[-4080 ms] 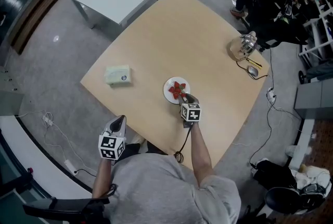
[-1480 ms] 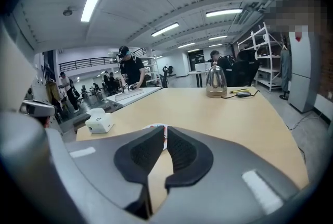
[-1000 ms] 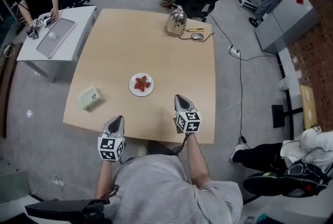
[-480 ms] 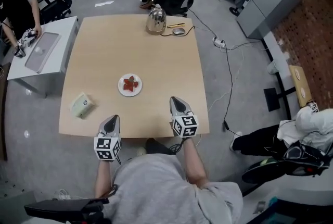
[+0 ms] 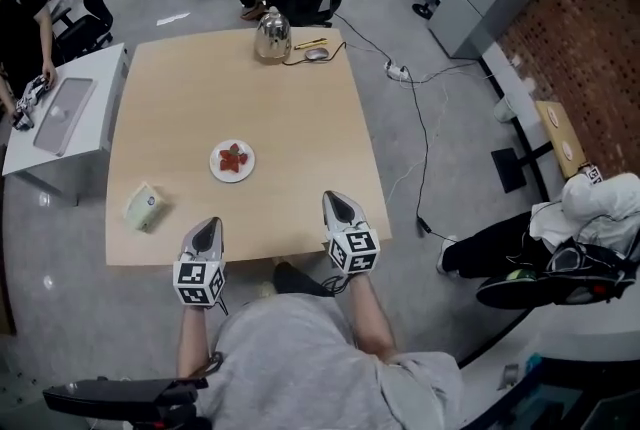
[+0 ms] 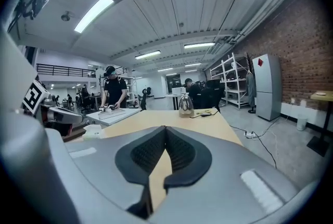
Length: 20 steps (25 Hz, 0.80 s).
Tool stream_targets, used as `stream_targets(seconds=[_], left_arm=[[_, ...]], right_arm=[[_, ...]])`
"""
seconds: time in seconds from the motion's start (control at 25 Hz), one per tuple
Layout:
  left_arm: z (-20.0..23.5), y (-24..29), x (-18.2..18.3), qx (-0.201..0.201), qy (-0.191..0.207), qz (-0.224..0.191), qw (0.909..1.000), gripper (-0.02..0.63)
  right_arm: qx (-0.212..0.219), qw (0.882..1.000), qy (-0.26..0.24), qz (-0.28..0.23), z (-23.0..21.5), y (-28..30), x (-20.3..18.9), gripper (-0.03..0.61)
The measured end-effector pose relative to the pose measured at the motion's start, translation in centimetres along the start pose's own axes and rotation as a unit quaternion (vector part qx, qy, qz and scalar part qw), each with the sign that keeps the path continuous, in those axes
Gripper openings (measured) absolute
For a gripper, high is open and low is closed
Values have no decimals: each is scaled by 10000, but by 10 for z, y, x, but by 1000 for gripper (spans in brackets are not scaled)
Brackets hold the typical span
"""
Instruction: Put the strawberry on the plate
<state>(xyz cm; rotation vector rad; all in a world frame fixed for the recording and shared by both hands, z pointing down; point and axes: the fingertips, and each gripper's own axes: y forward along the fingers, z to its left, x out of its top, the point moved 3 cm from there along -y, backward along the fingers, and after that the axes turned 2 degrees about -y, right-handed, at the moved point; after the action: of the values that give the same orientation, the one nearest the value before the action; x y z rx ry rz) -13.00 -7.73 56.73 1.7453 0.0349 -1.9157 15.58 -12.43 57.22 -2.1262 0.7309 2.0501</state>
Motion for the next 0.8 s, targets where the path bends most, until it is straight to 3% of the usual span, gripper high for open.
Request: stream_targets(seconds=[0.8], left_arm=[[-22, -28, -3, -291, 284, -107, 9991, 20]], right_arm=[[-387, 9992, 100, 38, 18, -67, -31, 7]])
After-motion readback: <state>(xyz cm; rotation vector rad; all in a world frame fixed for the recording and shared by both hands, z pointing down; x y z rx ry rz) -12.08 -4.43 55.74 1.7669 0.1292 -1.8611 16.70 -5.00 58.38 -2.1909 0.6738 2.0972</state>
